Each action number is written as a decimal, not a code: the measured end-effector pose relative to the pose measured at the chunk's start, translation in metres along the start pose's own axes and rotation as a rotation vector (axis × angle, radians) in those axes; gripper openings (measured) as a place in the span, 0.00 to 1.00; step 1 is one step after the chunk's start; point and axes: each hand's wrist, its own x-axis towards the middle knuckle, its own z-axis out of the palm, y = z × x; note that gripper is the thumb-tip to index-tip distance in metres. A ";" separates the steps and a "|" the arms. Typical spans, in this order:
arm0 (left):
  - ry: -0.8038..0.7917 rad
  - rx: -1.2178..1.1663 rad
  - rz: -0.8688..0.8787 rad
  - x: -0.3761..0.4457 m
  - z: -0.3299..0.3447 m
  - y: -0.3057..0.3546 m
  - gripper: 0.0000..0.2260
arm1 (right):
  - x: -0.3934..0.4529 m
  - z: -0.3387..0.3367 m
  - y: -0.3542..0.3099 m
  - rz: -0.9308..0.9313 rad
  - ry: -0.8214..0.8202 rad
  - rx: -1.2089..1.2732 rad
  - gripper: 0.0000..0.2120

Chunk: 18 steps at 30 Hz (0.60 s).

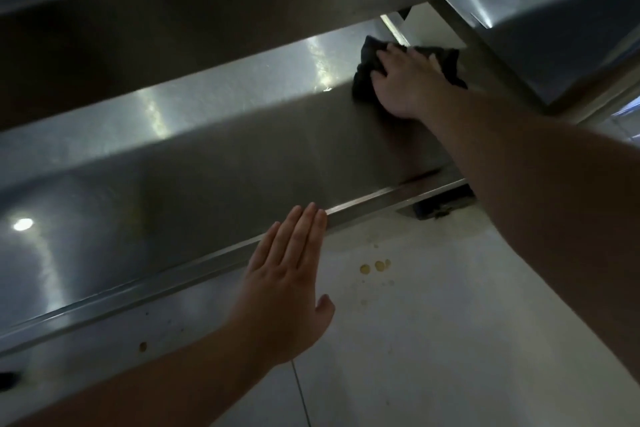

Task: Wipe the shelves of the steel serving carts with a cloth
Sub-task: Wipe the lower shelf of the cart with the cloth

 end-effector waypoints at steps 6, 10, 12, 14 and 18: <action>-0.001 0.005 0.012 0.000 0.002 0.000 0.50 | 0.029 0.008 -0.051 -0.074 -0.001 -0.021 0.29; -0.009 0.005 -0.010 0.000 -0.003 0.002 0.49 | -0.052 0.043 -0.102 -0.498 -0.063 -0.046 0.28; -0.055 -0.010 -0.019 0.001 -0.004 0.003 0.49 | -0.097 0.054 -0.096 -0.648 -0.073 -0.003 0.27; -0.024 0.010 -0.015 0.001 -0.001 0.002 0.50 | -0.111 0.057 -0.070 -0.622 -0.012 0.011 0.29; -0.028 -0.019 -0.003 0.000 -0.003 0.002 0.49 | -0.055 0.036 -0.019 -0.153 0.119 0.006 0.31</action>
